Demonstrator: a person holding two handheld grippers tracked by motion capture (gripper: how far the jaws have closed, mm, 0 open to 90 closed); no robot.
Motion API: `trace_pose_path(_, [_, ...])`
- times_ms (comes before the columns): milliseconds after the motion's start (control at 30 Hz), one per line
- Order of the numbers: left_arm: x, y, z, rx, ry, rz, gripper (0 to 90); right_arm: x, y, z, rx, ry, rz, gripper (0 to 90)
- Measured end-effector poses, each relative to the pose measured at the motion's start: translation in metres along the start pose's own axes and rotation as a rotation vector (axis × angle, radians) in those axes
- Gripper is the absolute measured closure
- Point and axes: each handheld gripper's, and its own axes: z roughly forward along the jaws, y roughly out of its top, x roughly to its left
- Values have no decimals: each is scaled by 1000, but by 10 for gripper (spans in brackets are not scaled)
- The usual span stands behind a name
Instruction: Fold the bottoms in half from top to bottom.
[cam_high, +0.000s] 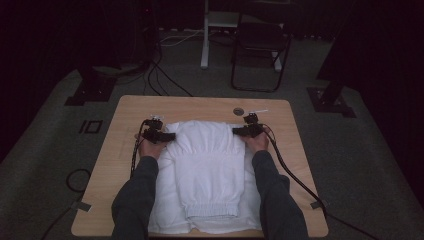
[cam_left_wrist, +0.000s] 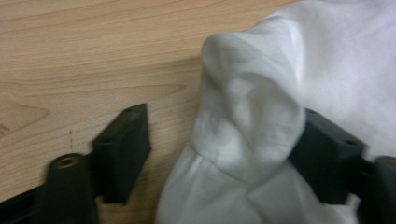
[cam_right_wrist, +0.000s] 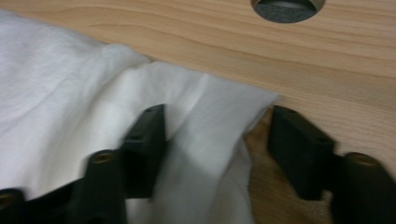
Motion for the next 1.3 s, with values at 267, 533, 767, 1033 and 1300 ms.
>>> trace_pose_path(267, [3, 5, -20, -49, -106, -75, 827, -4, 2, -16, -17, 52, -1, 866])
trace_pose_path(533, [6, 3, -61, -185, -187, -37, 834, -16, -4, -57, -170, 162, -6, 868])
trace_pose_path(767, [0, -20, -97, -252, -237, 31, 833, -4, -25, -100, -246, 221, -95, 868])
trace_pose_path(1033, [-11, -68, -130, -238, -290, 93, 830, 18, -81, -138, -236, 258, -205, 867])
trace_pose_path(1300, [-27, -130, -112, -43, -270, 178, 827, 31, -135, -134, -90, 254, -238, 866])
